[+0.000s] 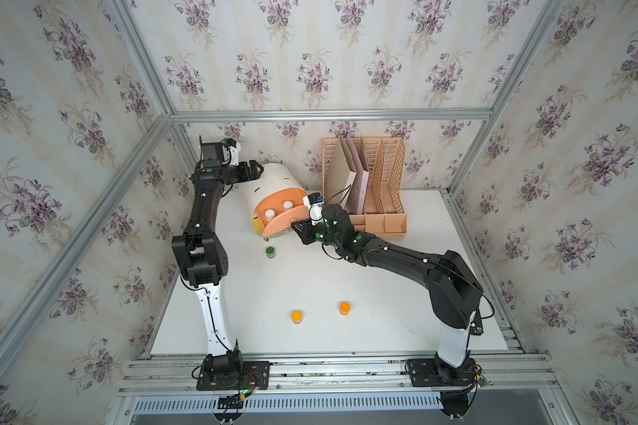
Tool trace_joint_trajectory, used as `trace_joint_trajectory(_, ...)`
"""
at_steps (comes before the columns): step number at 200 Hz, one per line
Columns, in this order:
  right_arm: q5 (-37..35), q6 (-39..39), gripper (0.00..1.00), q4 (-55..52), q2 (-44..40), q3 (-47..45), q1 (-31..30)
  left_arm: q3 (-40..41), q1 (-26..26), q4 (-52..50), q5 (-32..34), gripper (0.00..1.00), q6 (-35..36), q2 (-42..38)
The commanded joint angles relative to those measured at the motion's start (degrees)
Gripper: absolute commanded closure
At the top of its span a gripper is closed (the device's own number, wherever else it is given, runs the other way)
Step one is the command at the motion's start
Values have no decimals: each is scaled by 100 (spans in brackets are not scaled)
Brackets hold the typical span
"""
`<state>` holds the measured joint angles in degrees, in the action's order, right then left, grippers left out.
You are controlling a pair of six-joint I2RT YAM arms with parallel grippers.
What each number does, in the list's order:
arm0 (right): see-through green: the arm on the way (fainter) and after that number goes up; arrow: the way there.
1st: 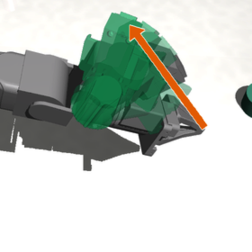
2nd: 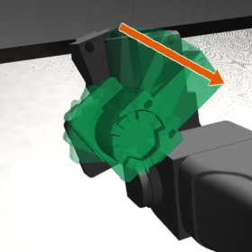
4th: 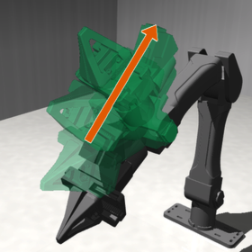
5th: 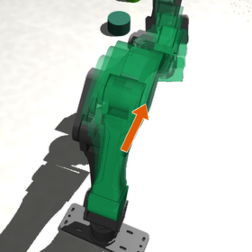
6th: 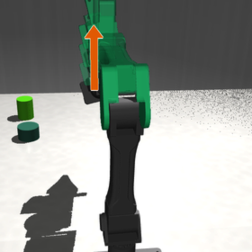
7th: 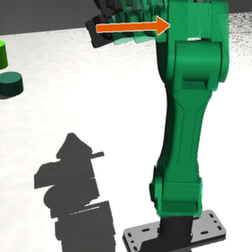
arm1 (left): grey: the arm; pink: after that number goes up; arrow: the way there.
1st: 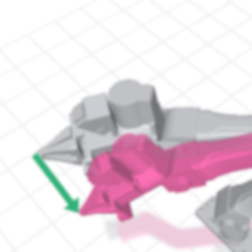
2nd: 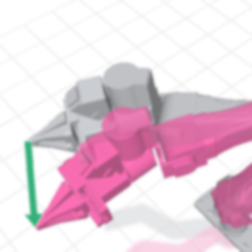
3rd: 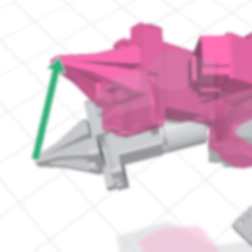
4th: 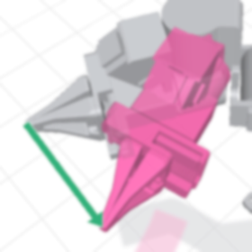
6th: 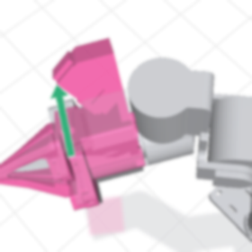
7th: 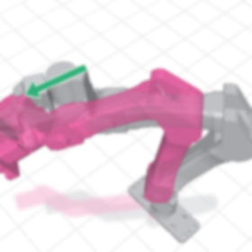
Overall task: Put the paint cans in the drawer according to color
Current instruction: Close the drawer in the storage box.
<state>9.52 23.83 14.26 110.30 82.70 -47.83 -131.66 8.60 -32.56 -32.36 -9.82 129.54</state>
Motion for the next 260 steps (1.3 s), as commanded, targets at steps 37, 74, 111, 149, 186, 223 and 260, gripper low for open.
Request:
trace_joint_trajectory(37, 50, -87, 79, 79, 279, 428, 7, 29, 8, 207, -389, 1, 143, -18)
trace_joint_trajectory(74, -11, -81, 80, 93, 359, 502, 2, 121, 5, 302, -471, 1, 117, -16)
trace_joint_trajectory(111, -107, -110, 81, 132, 522, 656, 2, 236, 1, 379, -564, 1, 120, -51)
trace_joint_trajectory(149, -151, -125, 82, 116, 775, 994, -2, 358, -1, 416, -697, 1, 240, -126)
trace_joint_trajectory(186, -295, -244, 83, 147, 1013, 1300, 2, 555, 0, 563, -856, 1, 314, -233)
trace_joint_trajectory(223, -432, -445, 83, 355, 1301, 1497, -2, 989, 1, 915, -1238, 1, 428, -423)
trace_joint_trajectory(260, -548, -488, 84, 525, 1556, 1736, 2, 1210, -3, 1085, -1266, 1, 438, -515)
